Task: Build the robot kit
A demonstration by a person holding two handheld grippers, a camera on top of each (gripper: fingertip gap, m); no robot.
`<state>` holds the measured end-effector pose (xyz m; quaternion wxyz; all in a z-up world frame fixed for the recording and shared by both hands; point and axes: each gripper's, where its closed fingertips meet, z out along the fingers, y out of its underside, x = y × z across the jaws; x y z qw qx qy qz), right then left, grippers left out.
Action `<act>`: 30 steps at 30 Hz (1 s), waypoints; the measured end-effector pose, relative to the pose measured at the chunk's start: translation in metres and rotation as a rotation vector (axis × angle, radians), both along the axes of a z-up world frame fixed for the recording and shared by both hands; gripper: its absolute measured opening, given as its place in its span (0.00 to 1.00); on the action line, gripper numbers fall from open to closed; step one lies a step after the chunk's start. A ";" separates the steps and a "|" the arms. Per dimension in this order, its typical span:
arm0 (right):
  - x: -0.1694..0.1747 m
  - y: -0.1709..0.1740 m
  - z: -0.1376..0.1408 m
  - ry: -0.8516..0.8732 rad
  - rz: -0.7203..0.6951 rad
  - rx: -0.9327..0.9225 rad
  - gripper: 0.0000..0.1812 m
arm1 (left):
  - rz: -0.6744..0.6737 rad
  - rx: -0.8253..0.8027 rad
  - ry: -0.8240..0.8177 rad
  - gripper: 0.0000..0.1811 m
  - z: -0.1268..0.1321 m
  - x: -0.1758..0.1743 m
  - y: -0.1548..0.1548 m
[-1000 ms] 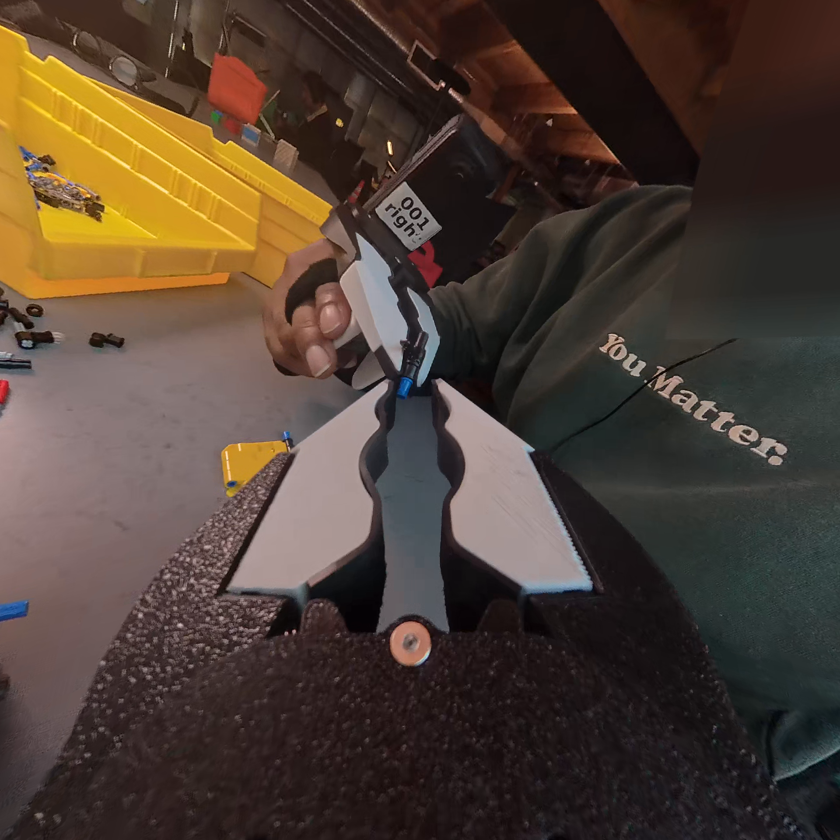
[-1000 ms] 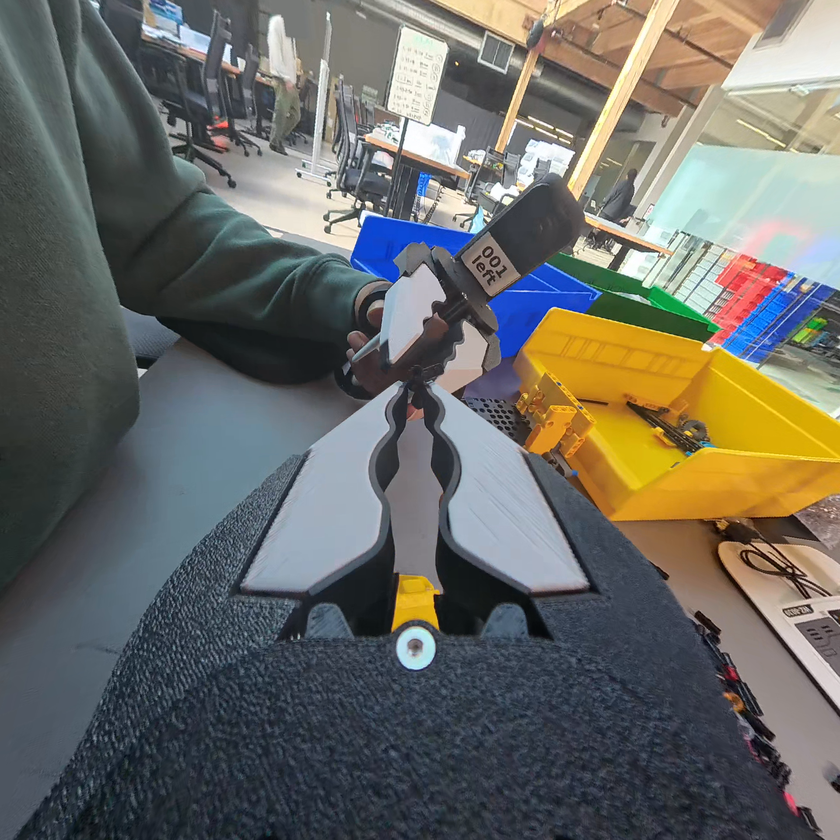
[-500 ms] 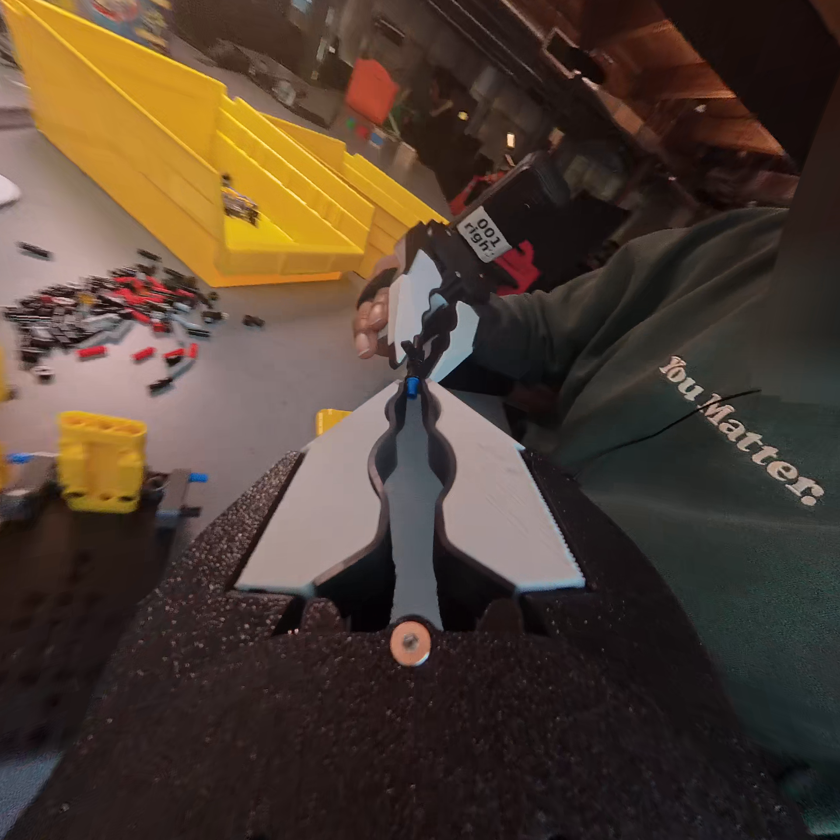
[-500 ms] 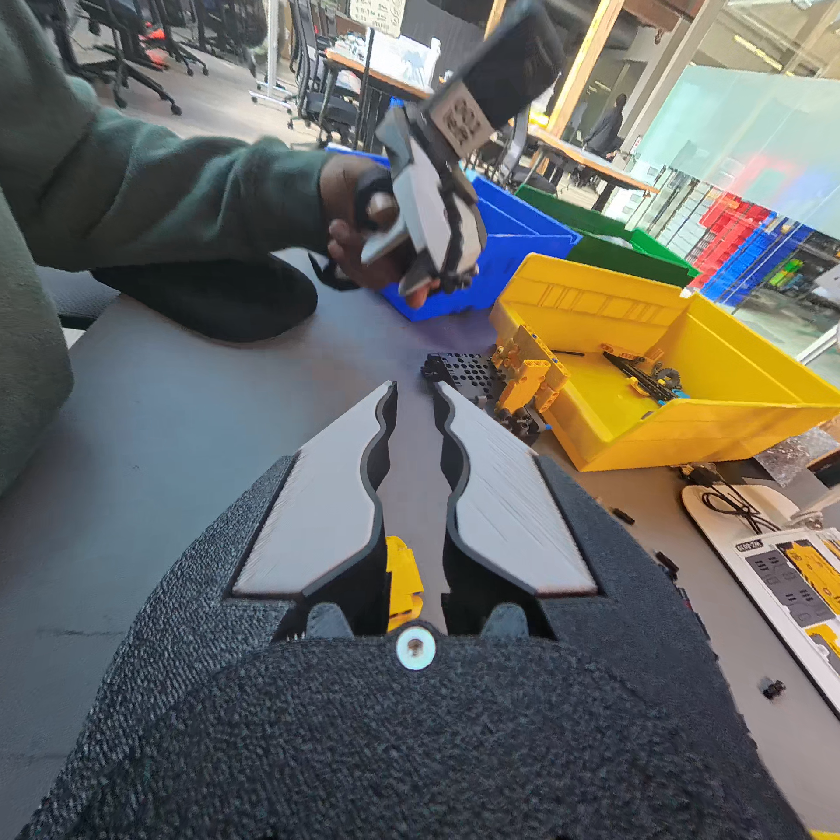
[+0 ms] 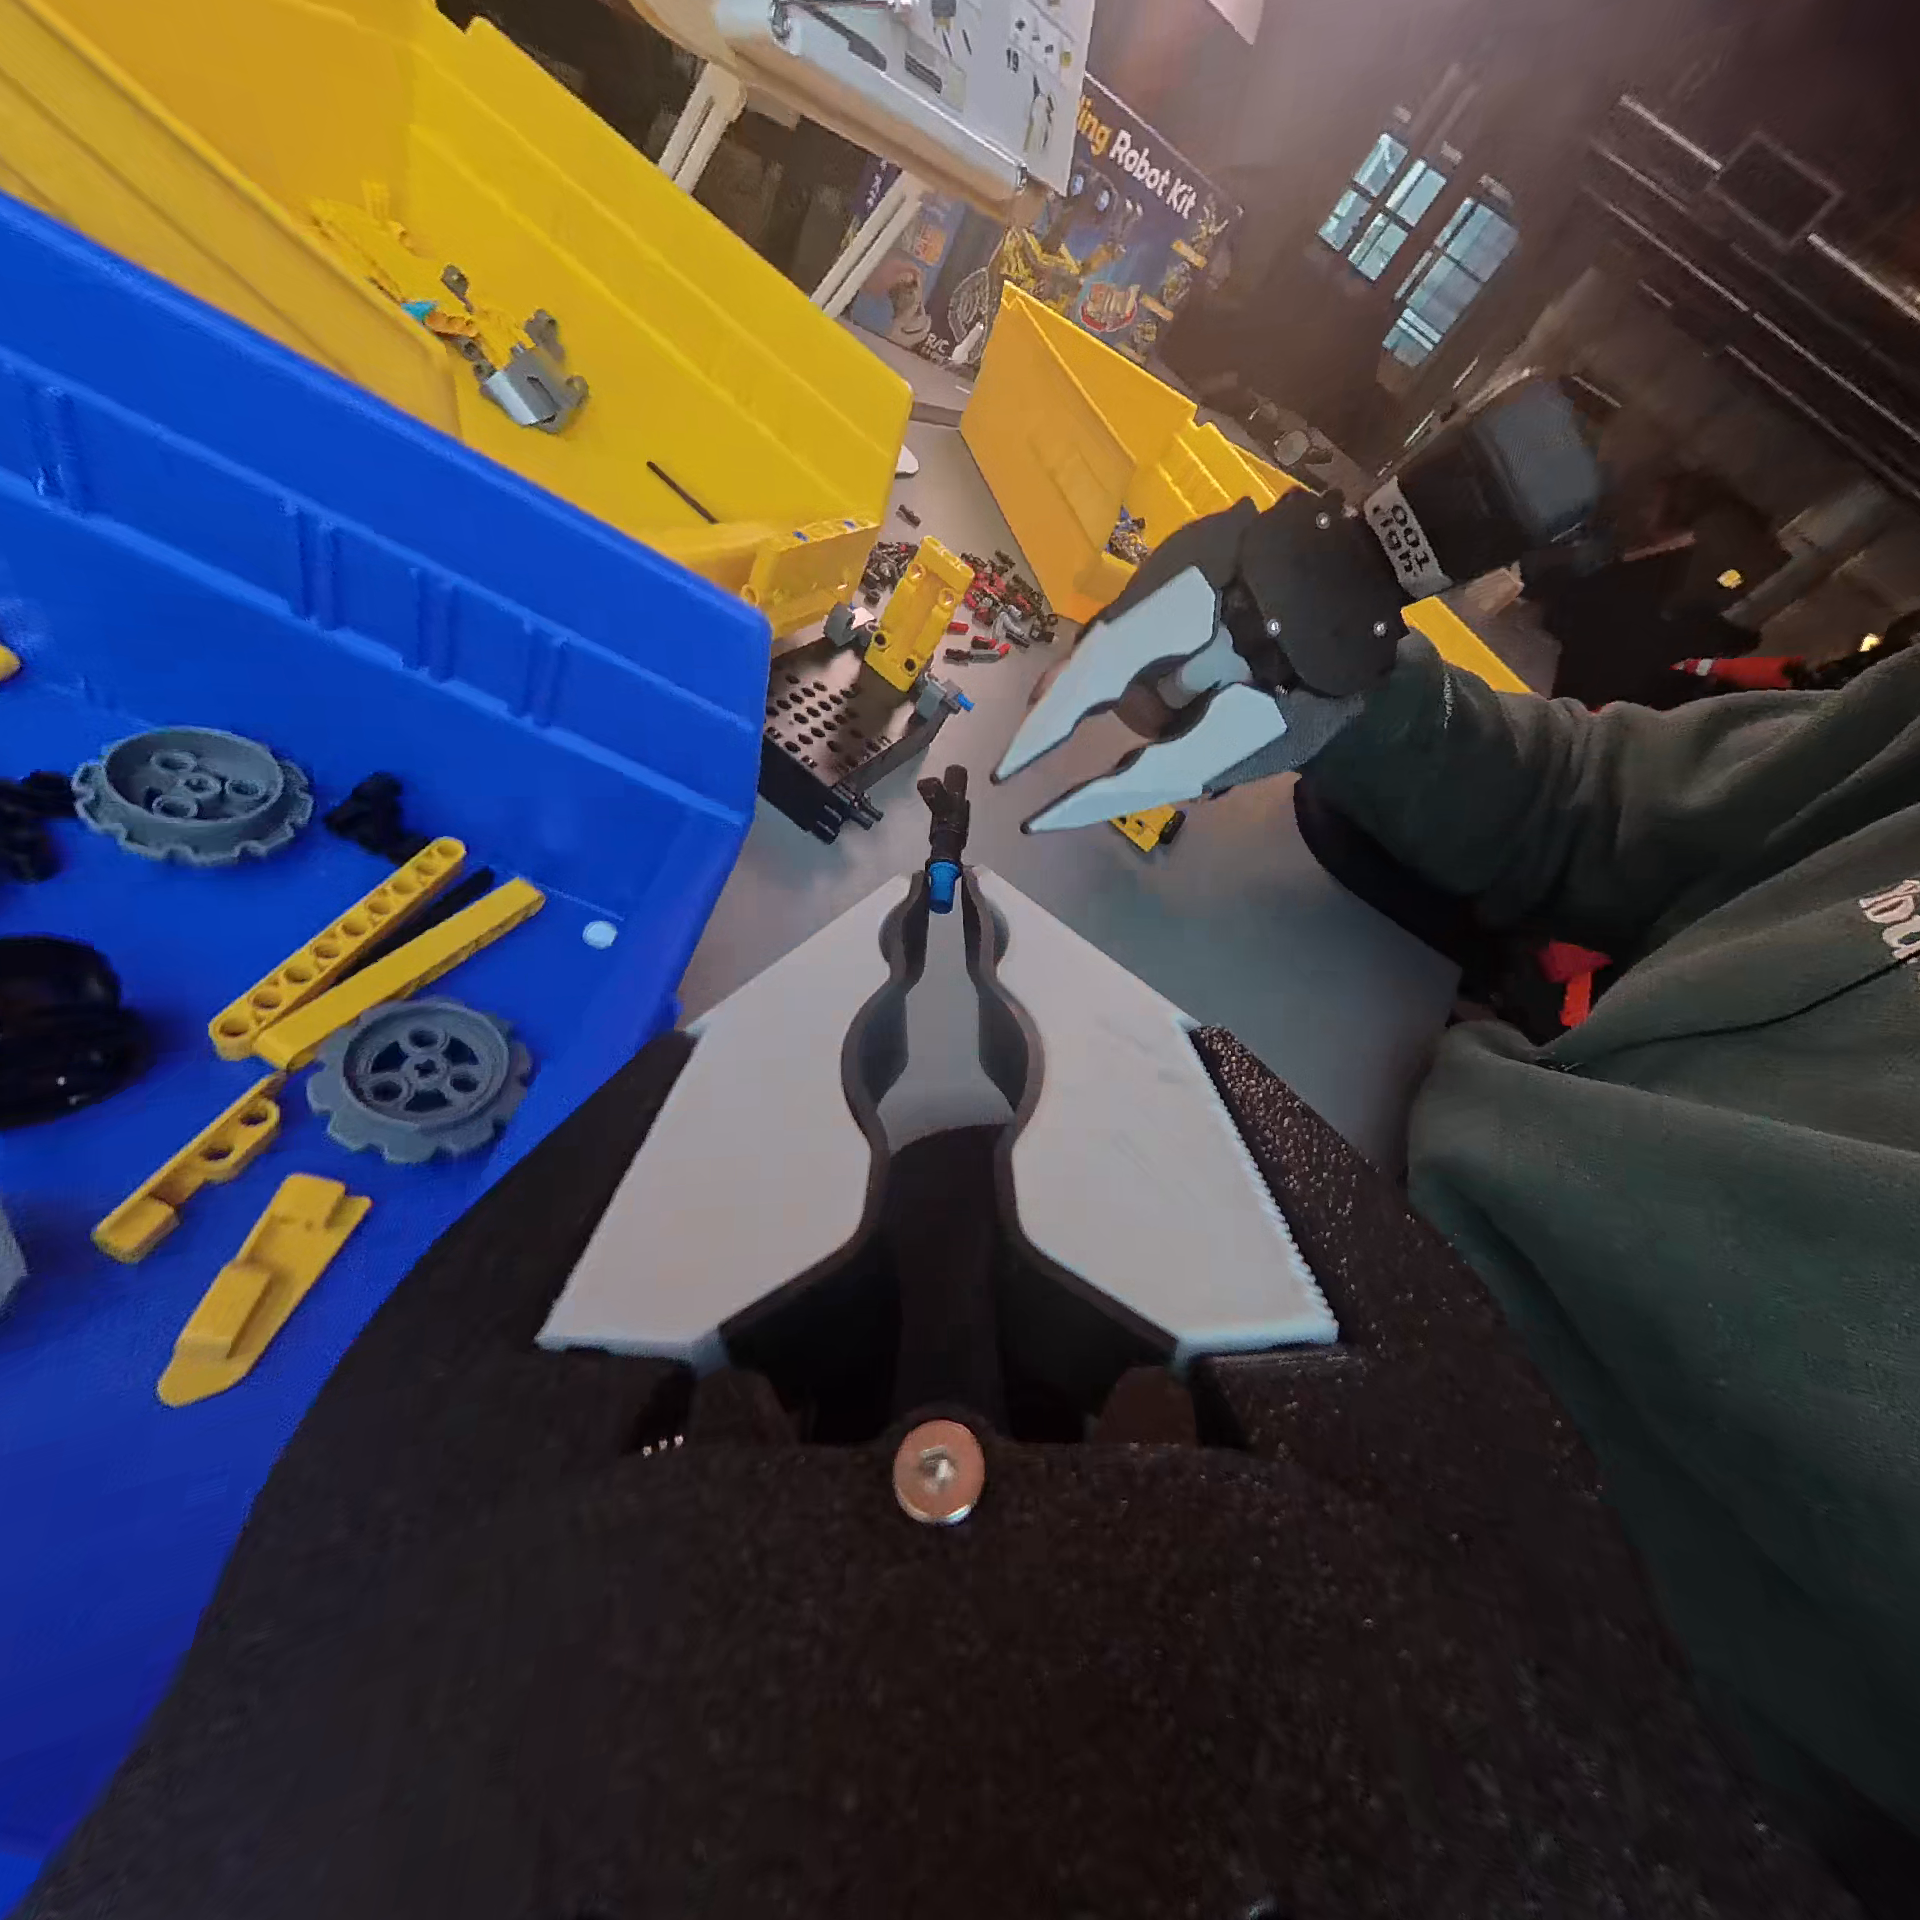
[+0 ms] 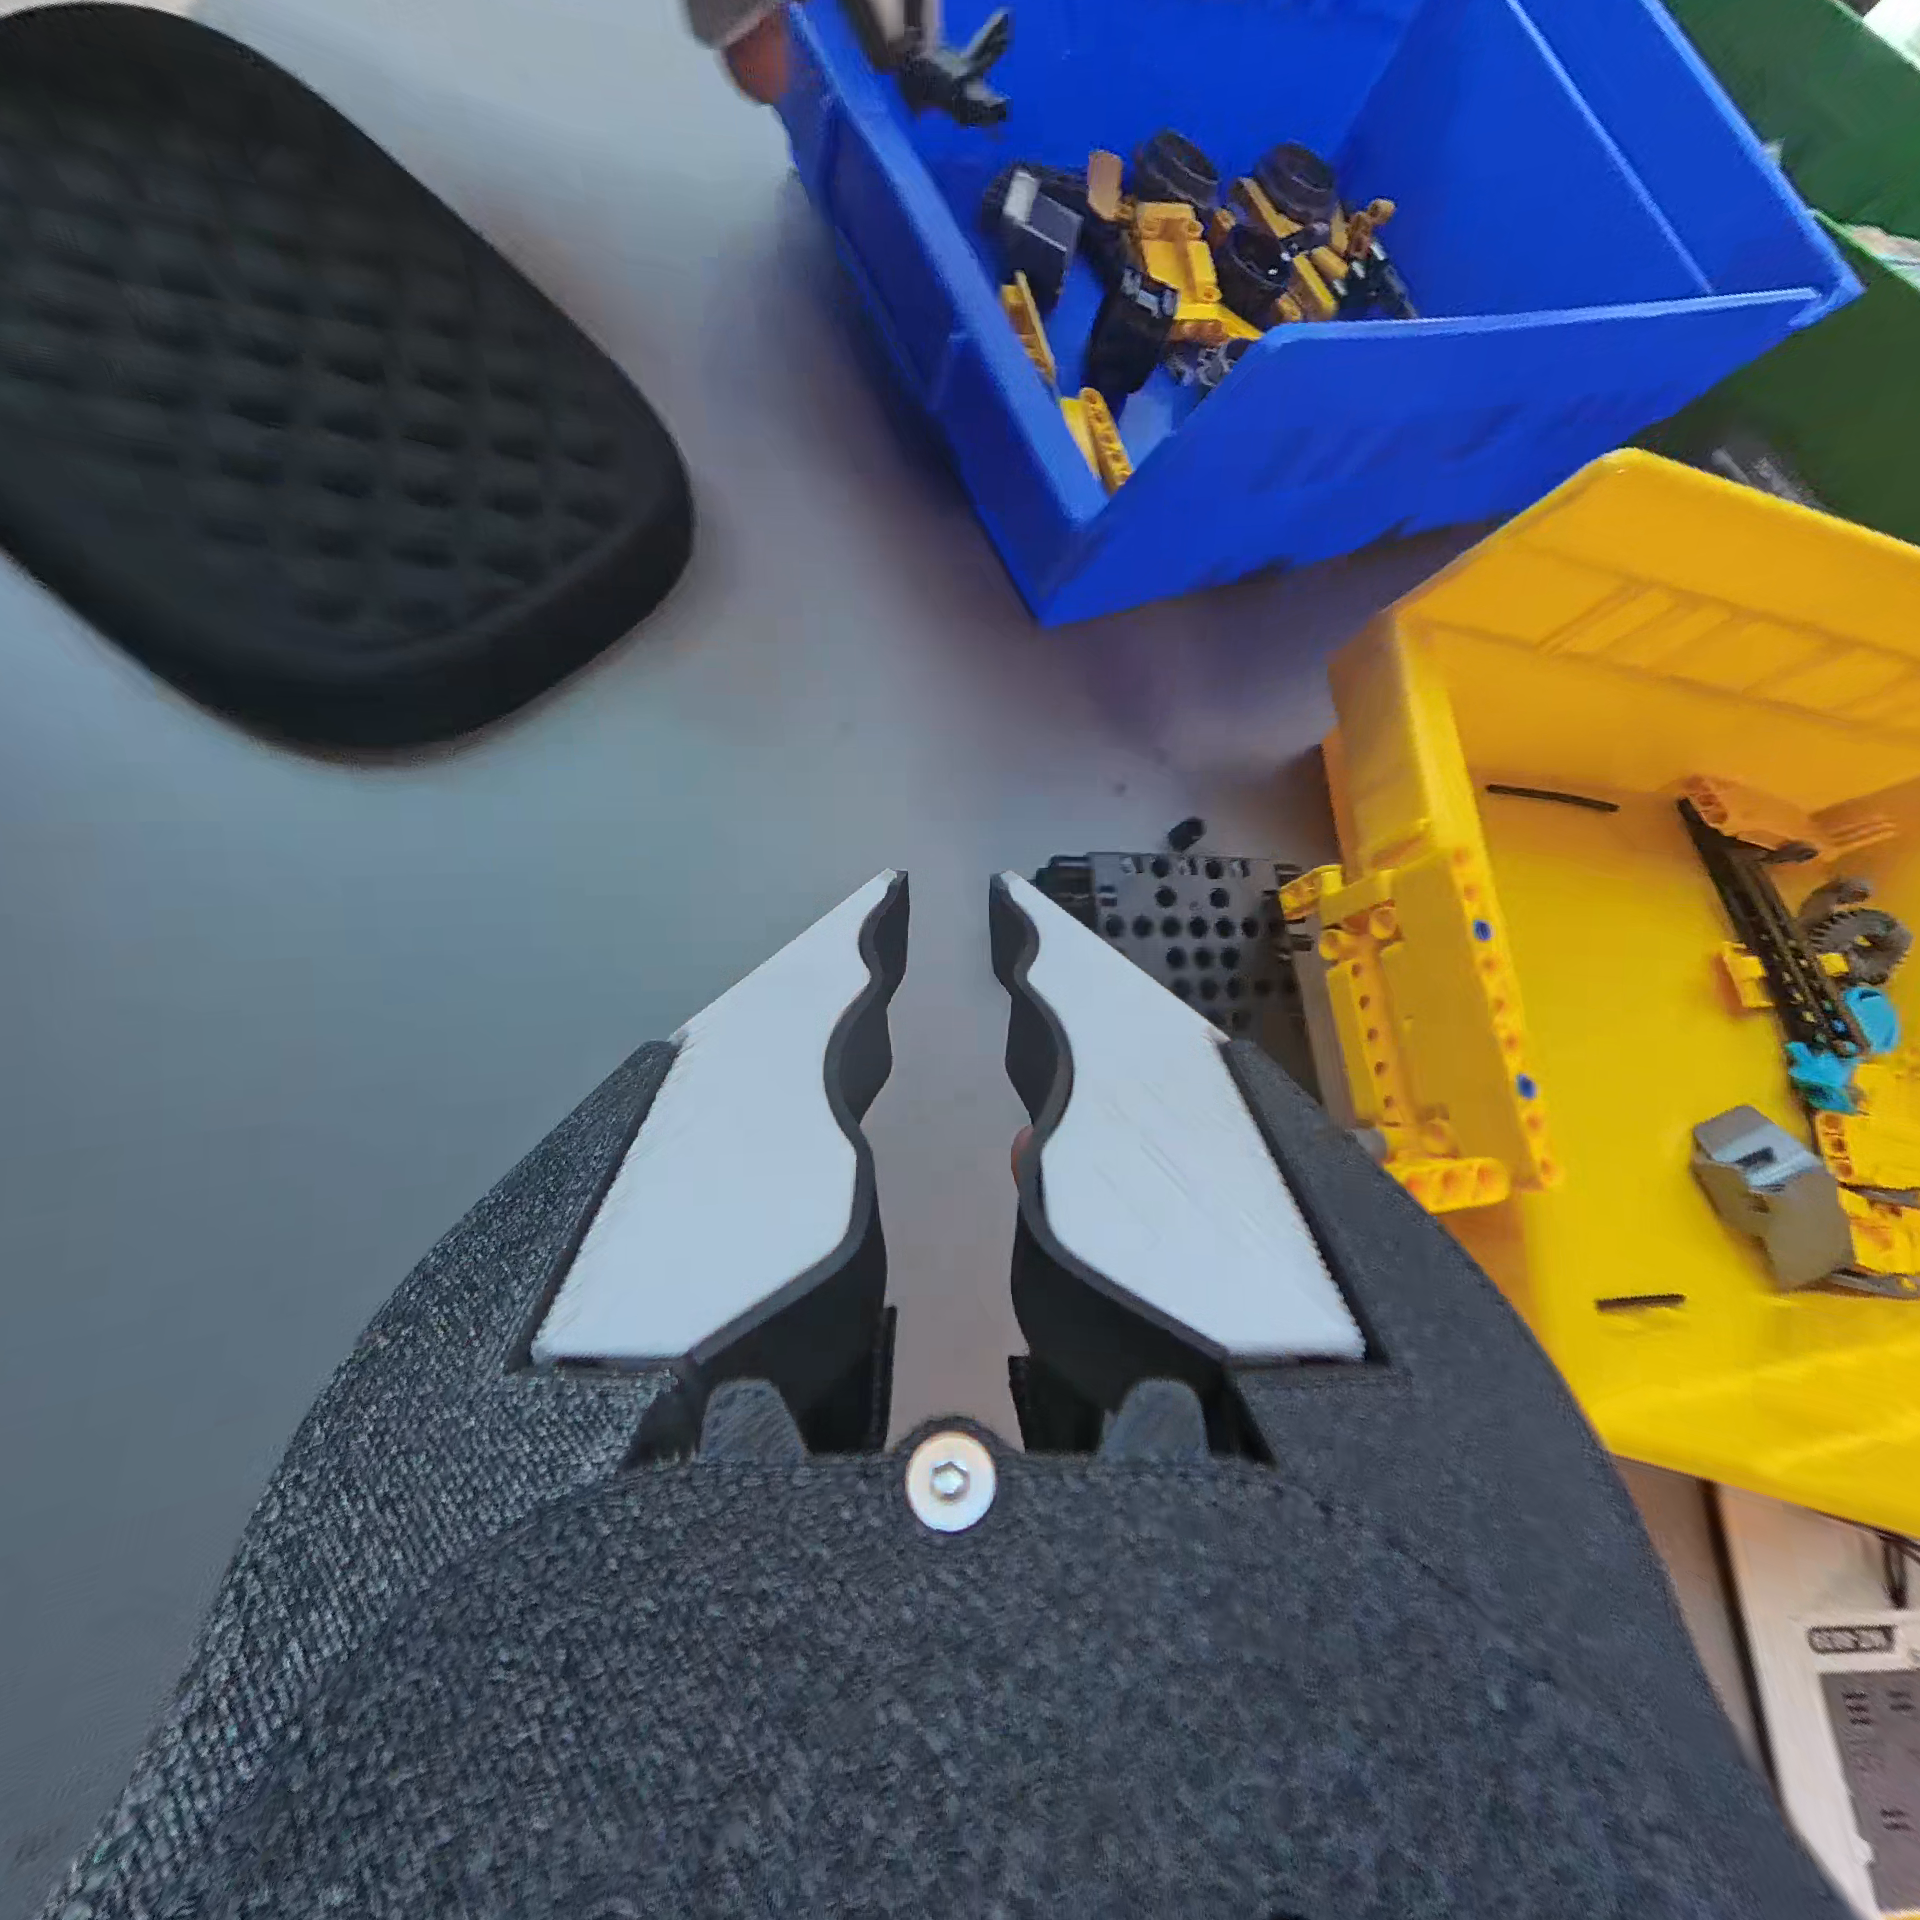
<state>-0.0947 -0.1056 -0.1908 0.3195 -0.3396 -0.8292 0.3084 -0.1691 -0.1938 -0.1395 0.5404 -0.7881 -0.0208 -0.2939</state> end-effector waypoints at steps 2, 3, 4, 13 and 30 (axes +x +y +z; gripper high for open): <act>-0.024 0.010 0.004 -0.015 -0.061 0.043 0.08 | -0.007 -0.045 -0.009 0.03 -0.015 0.004 -0.004; -0.034 0.013 0.007 -0.030 -0.075 0.066 0.08 | -0.021 -0.074 -0.011 0.03 -0.024 0.008 -0.002; -0.043 0.017 0.009 -0.049 -0.079 0.094 0.08 | -0.051 -0.110 -0.010 0.03 -0.033 0.015 0.000; -0.077 0.030 -0.028 -0.423 0.004 0.292 0.15 | -0.398 -0.363 0.185 0.03 -0.090 0.075 0.033; -0.087 0.043 -0.048 -0.602 -0.039 0.290 0.03 | -0.441 -0.289 0.328 0.11 -0.094 0.080 0.038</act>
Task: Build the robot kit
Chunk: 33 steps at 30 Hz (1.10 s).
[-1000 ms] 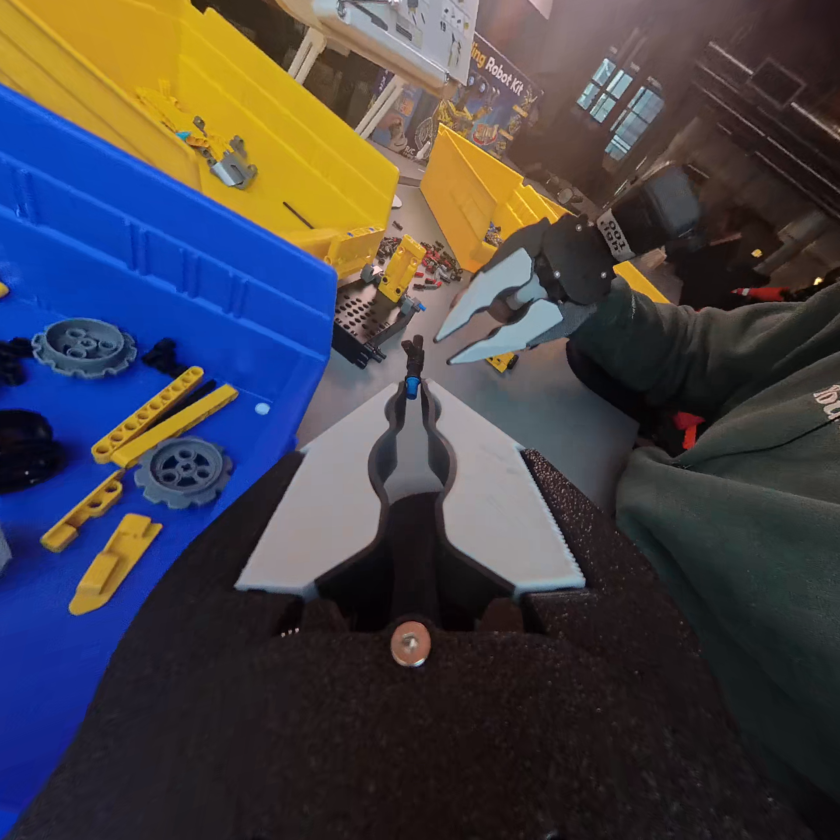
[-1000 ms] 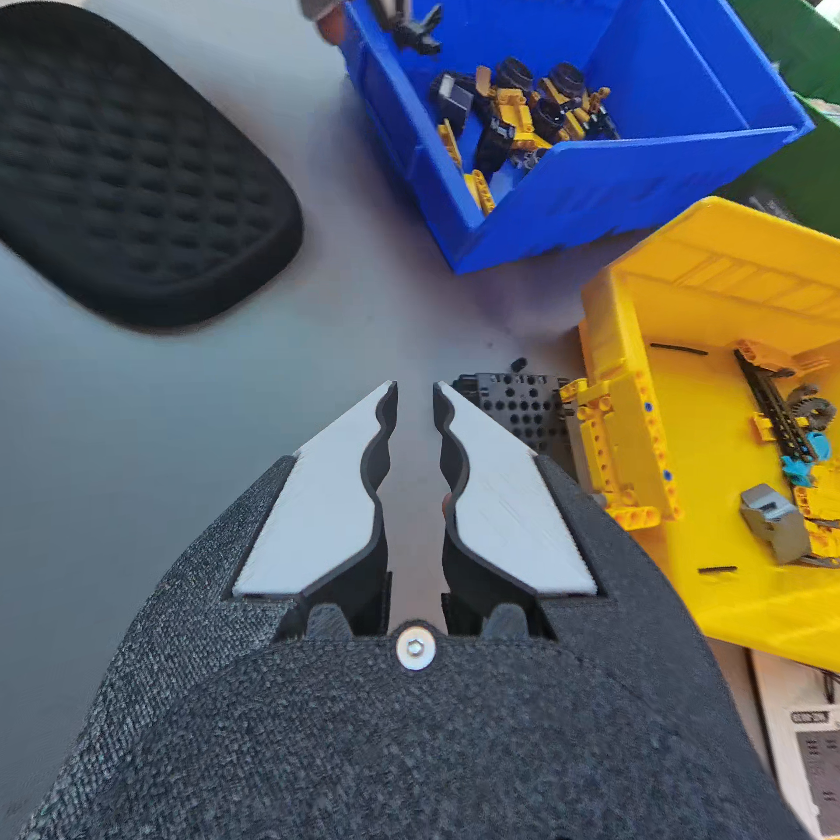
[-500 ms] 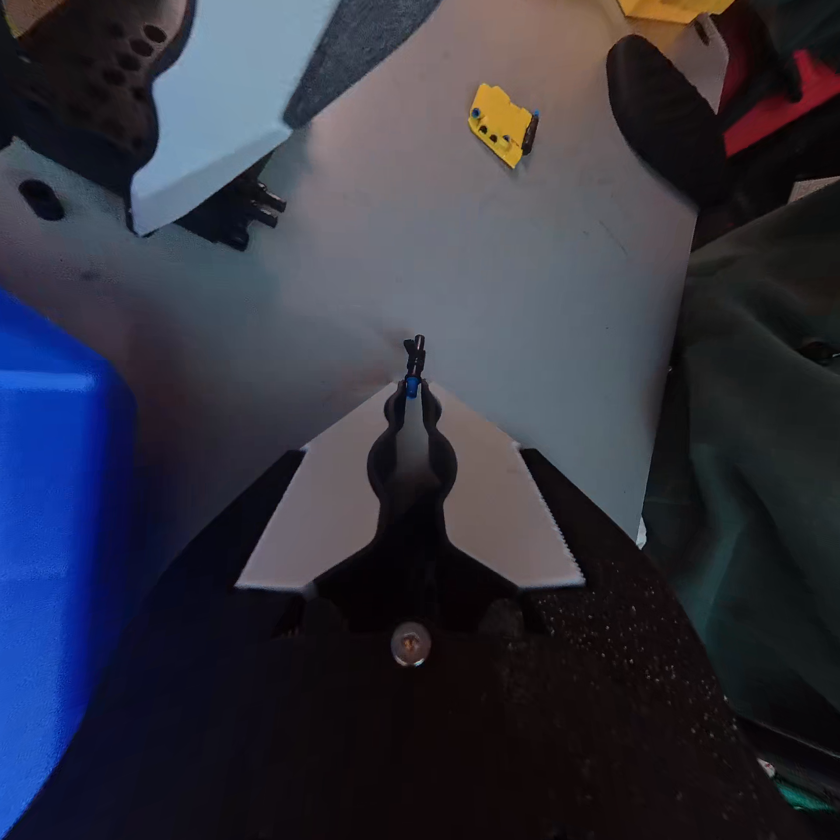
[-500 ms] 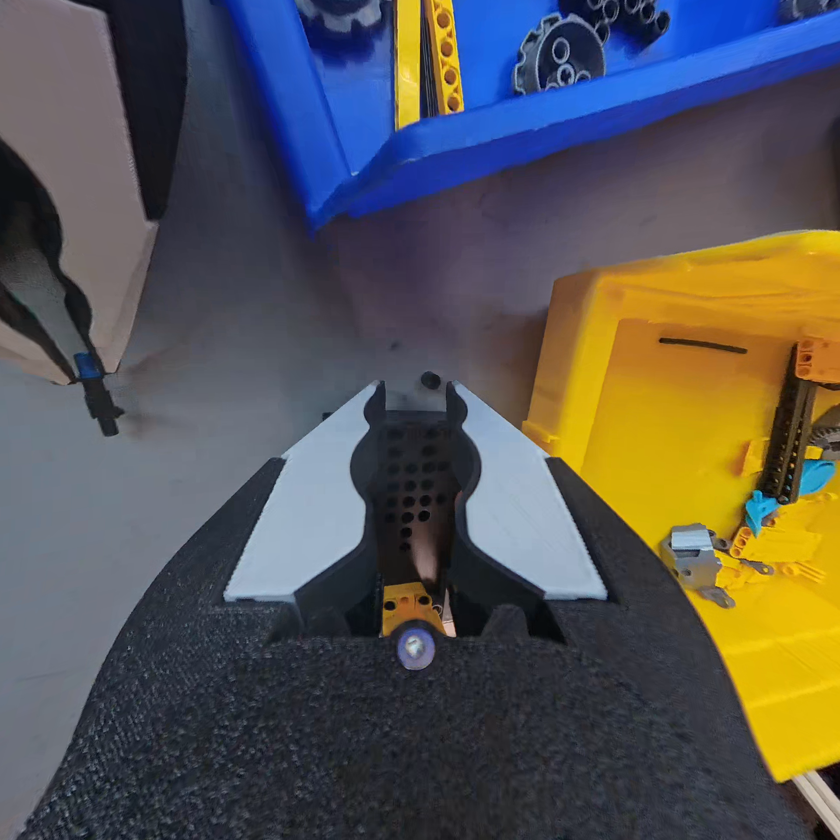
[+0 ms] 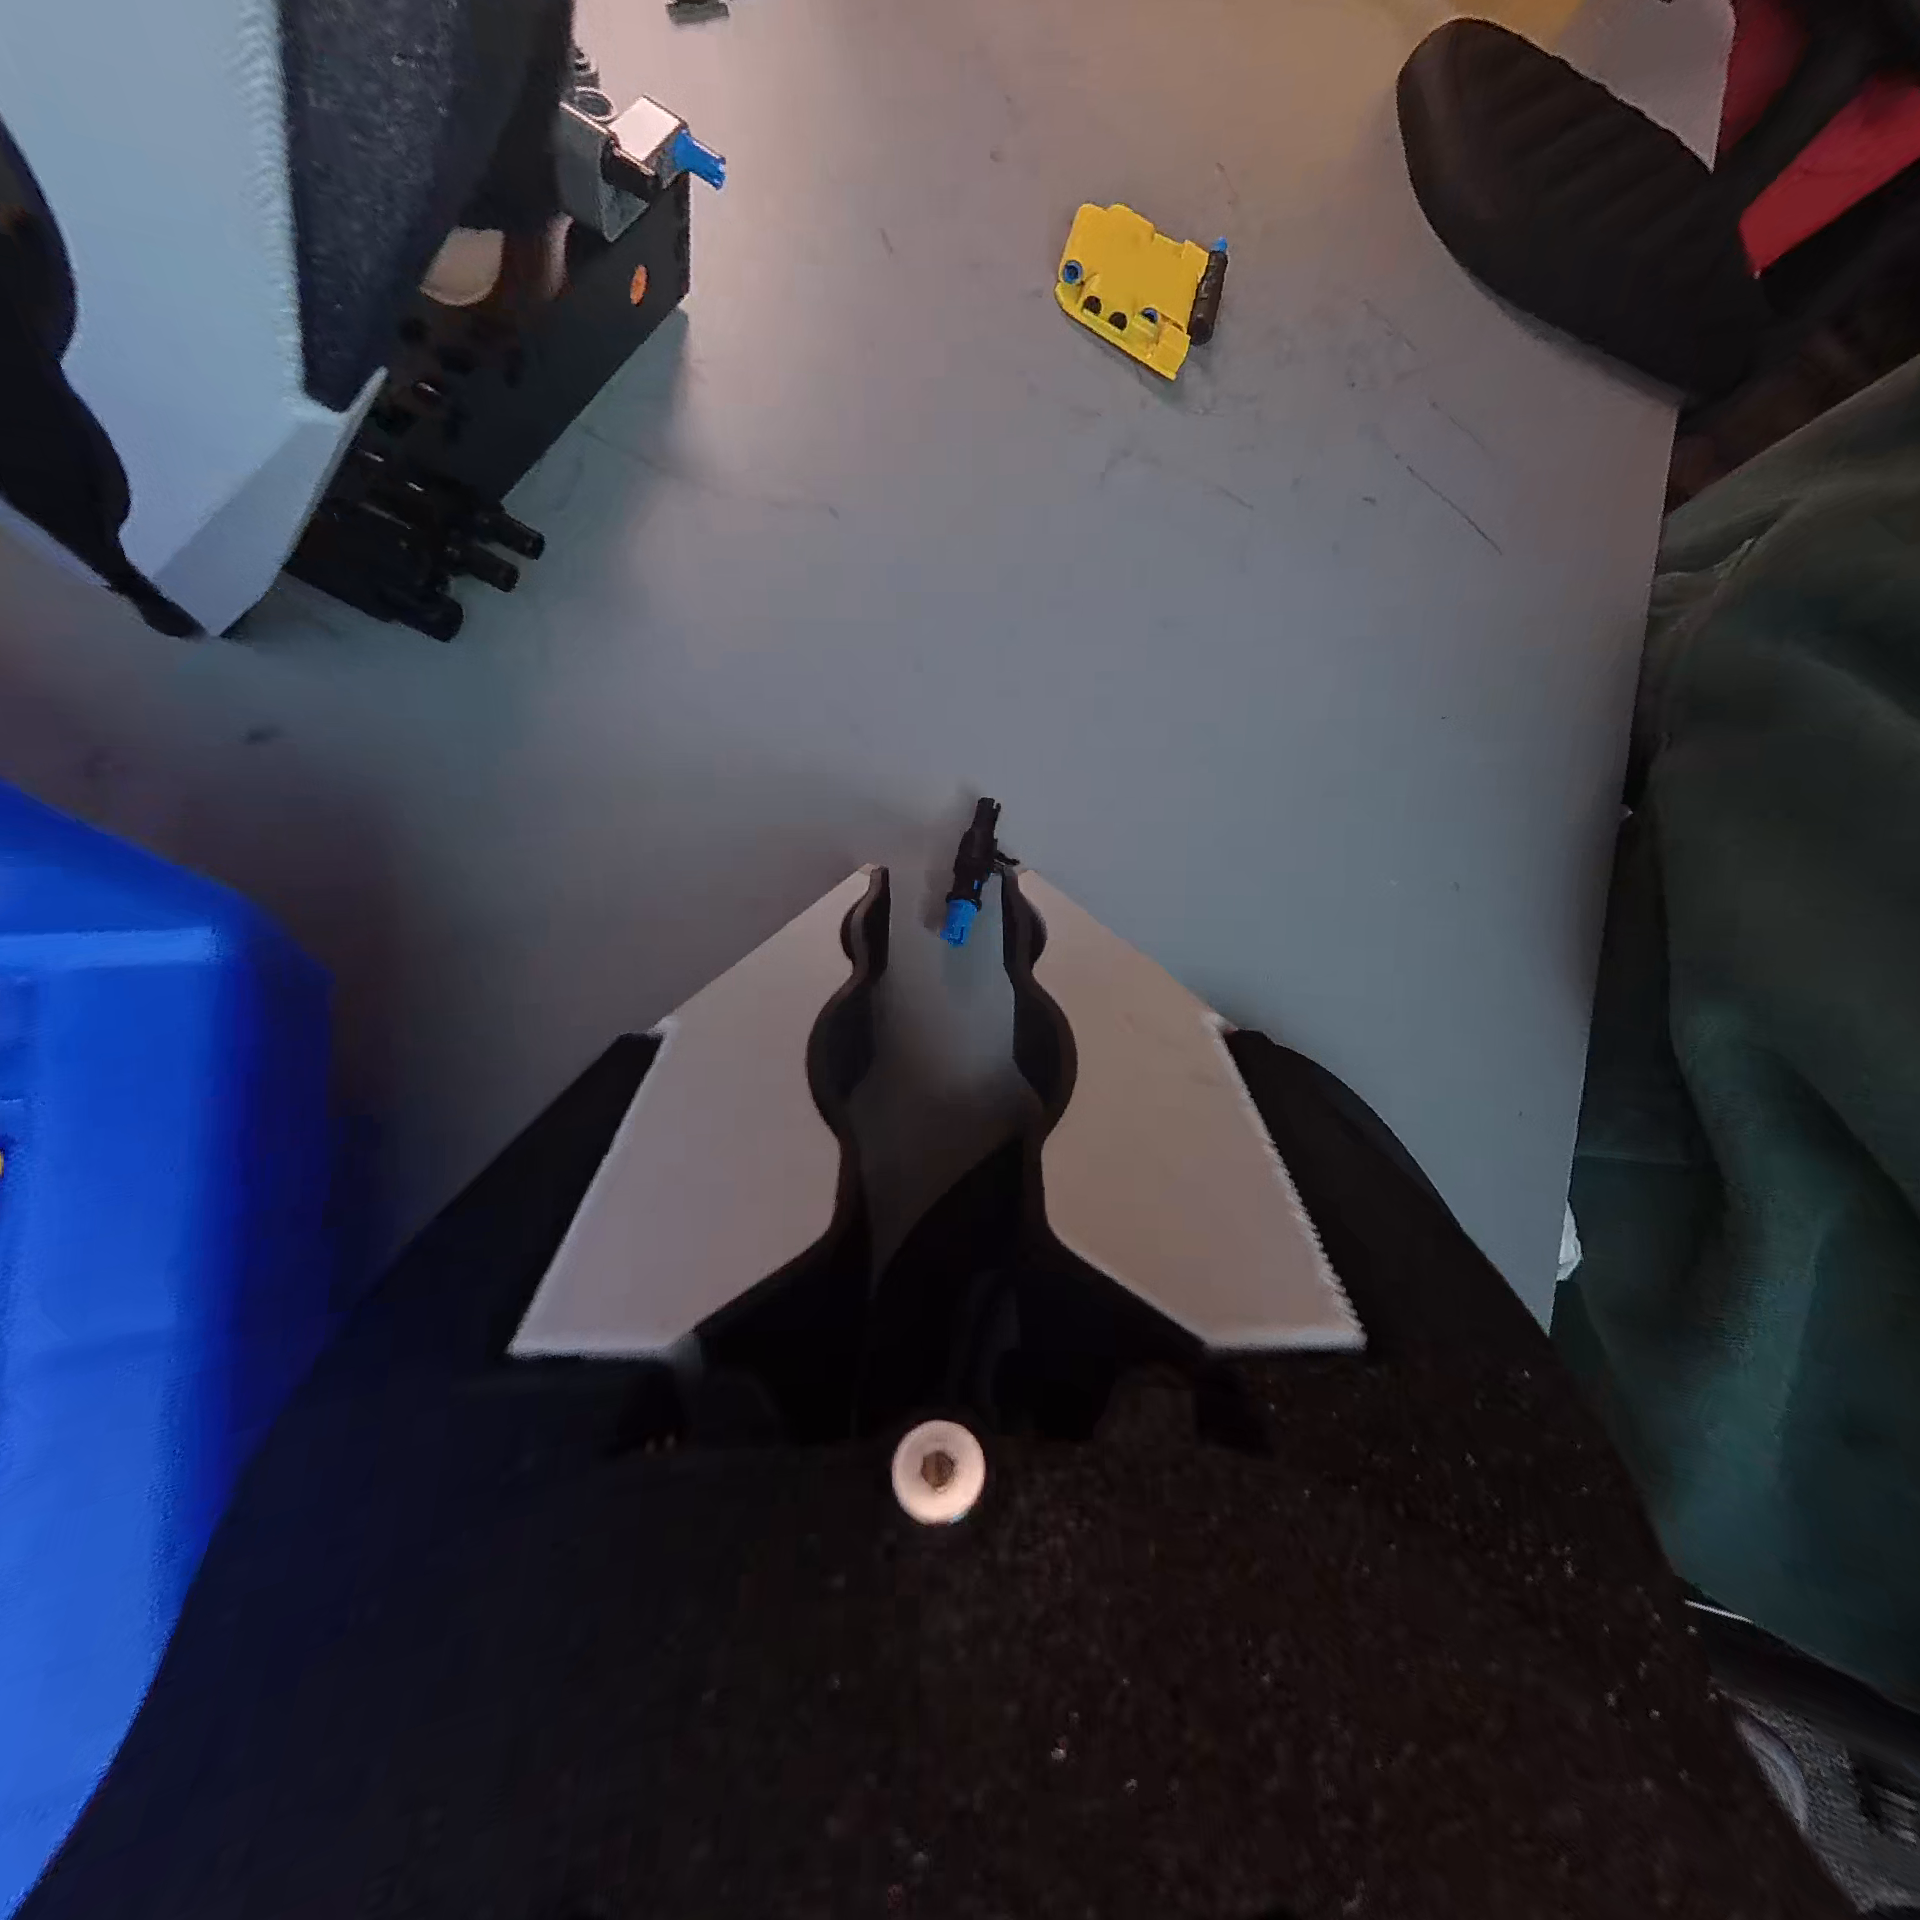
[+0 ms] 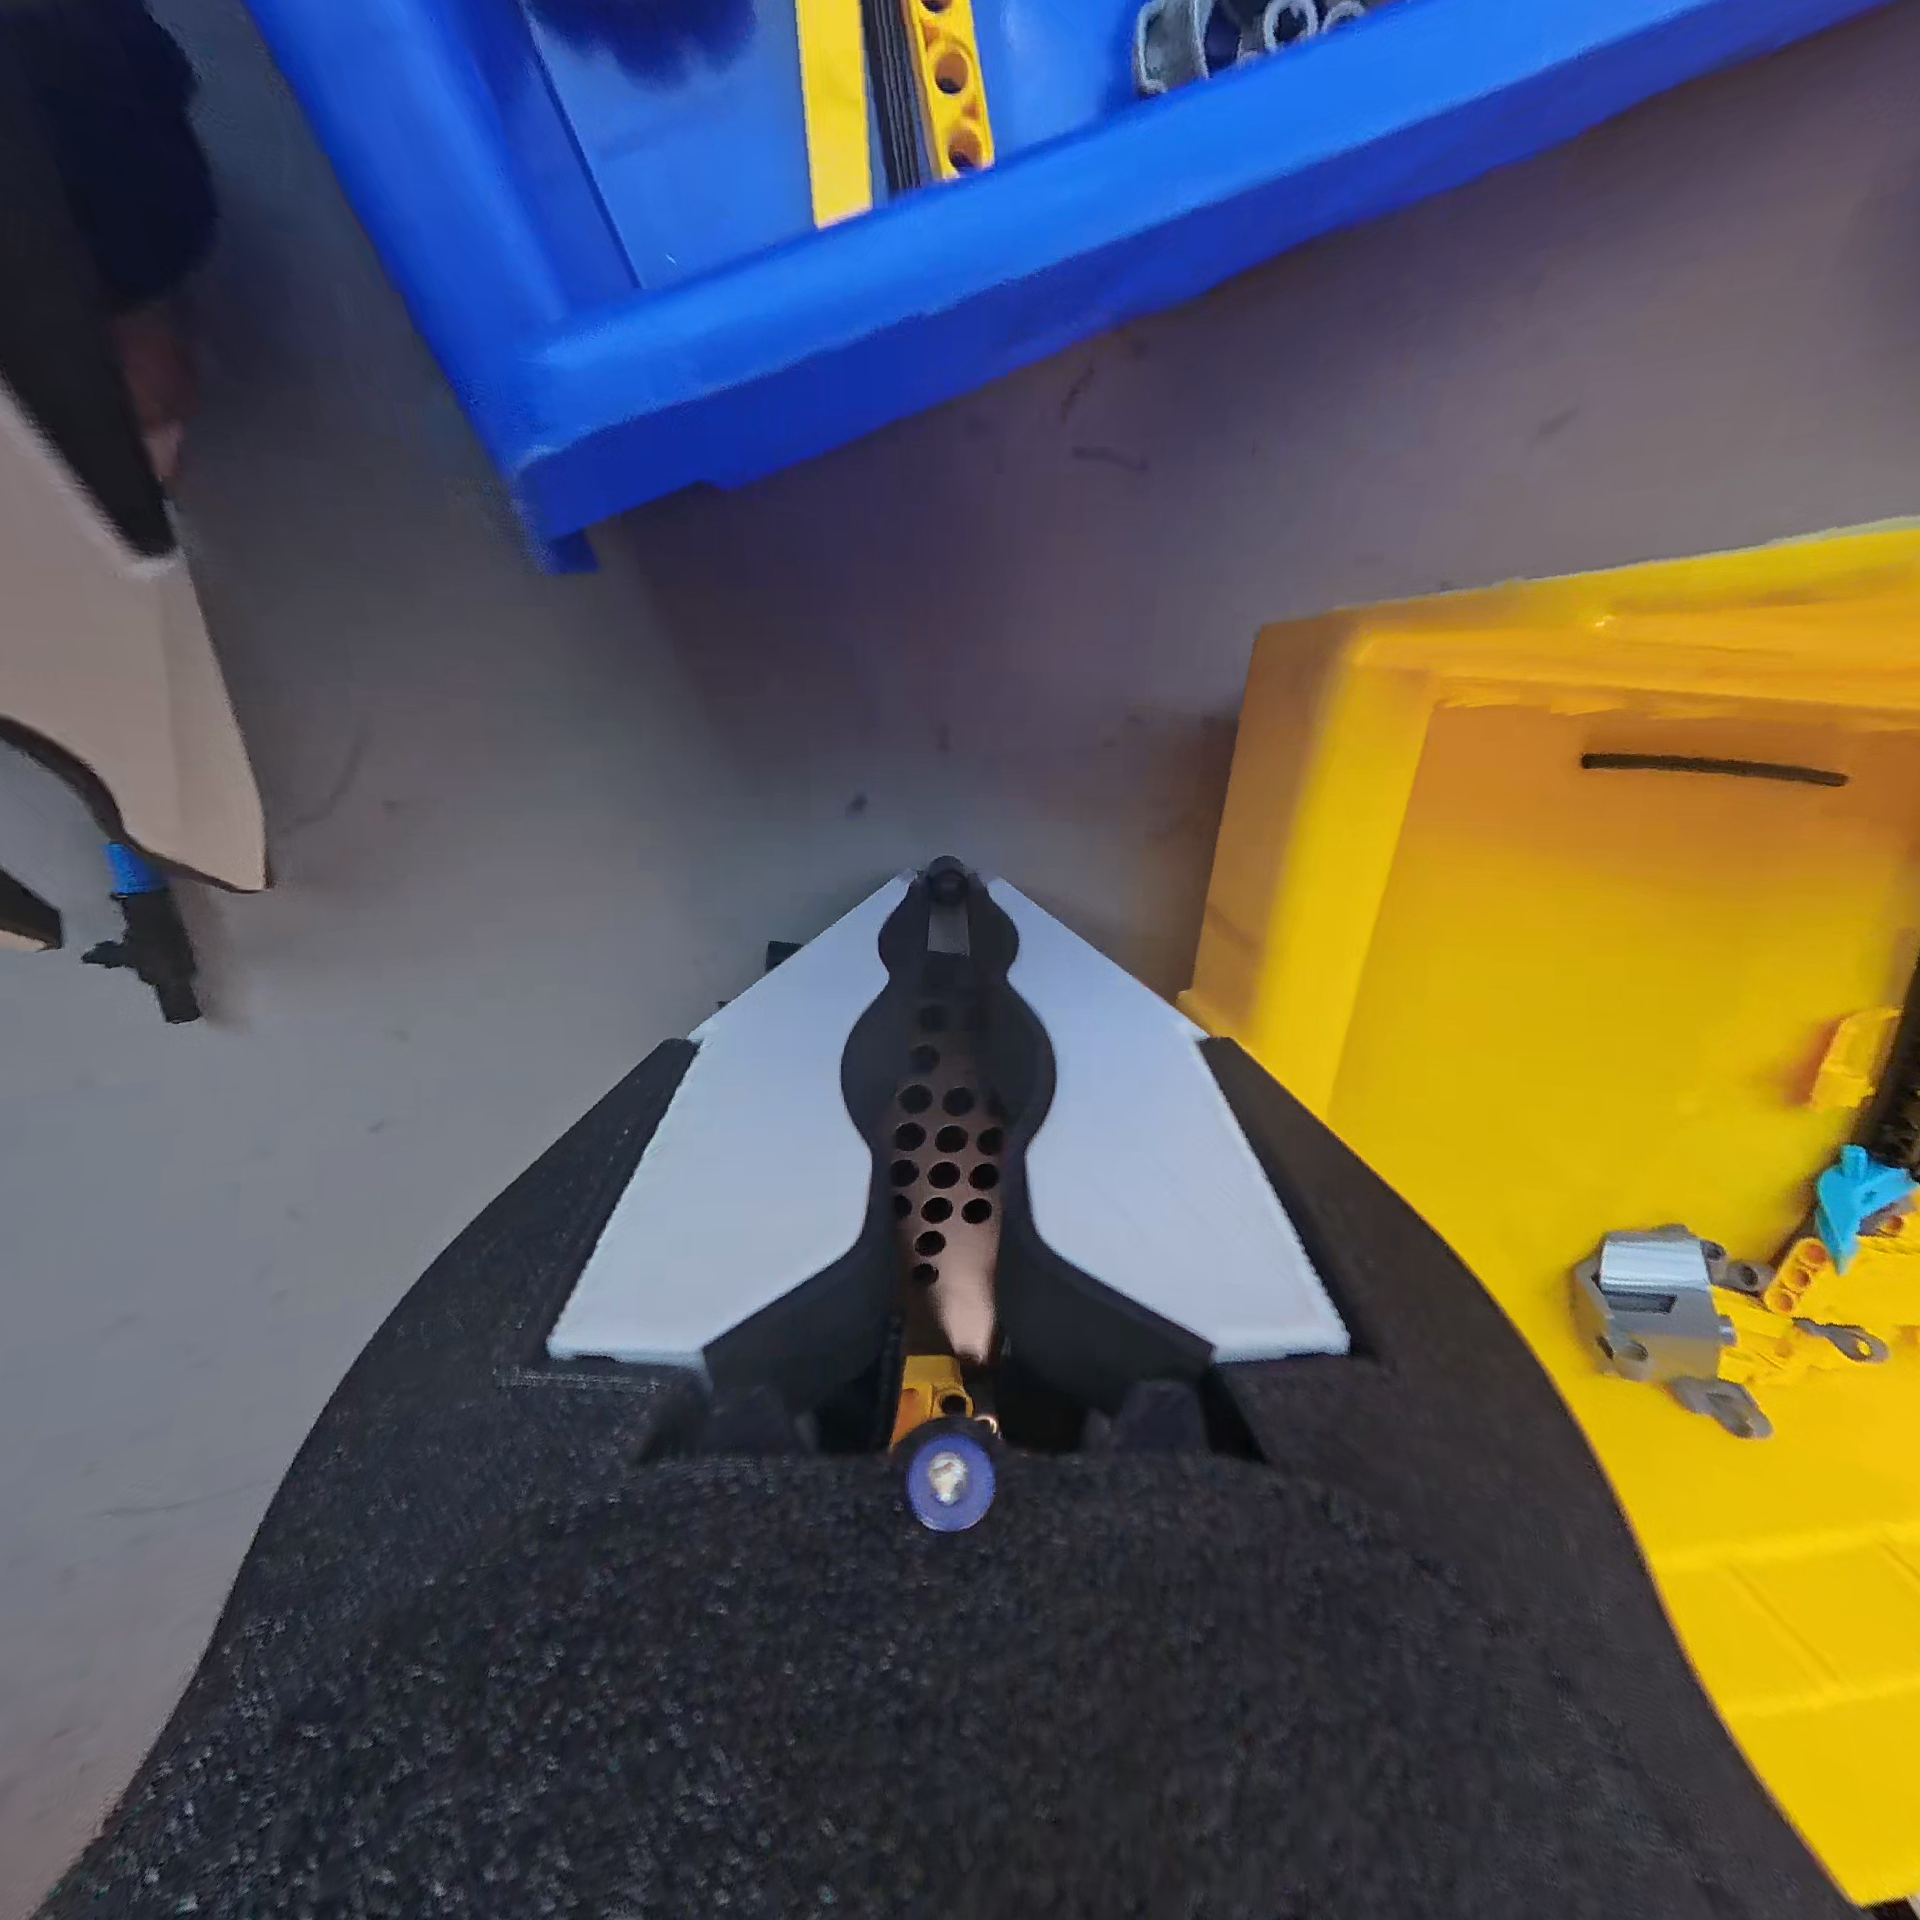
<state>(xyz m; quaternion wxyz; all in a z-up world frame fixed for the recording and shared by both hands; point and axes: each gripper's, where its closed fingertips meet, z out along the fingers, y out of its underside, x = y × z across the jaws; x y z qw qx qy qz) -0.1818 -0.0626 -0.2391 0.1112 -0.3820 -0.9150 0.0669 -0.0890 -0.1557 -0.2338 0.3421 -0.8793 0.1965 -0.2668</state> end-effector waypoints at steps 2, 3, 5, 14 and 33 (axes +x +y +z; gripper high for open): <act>0.003 -0.016 0.021 0.093 0.043 -0.102 0.03 | -0.013 -0.007 0.015 0.13 -0.002 0.001 -0.002; 0.008 -0.022 0.038 0.159 0.057 -0.153 0.03 | -0.022 -0.008 0.025 0.13 -0.003 0.003 -0.003; 0.033 -0.039 0.071 0.265 0.116 -0.283 0.03 | -0.040 -0.005 0.054 0.12 -0.004 0.004 -0.005; 0.196 -0.038 0.041 0.335 0.016 -0.545 0.04 | -0.194 0.000 0.167 0.02 -0.006 0.038 0.007; 0.243 -0.016 0.039 0.505 -0.012 -0.577 0.04 | -0.332 0.163 0.132 0.06 0.019 0.106 0.058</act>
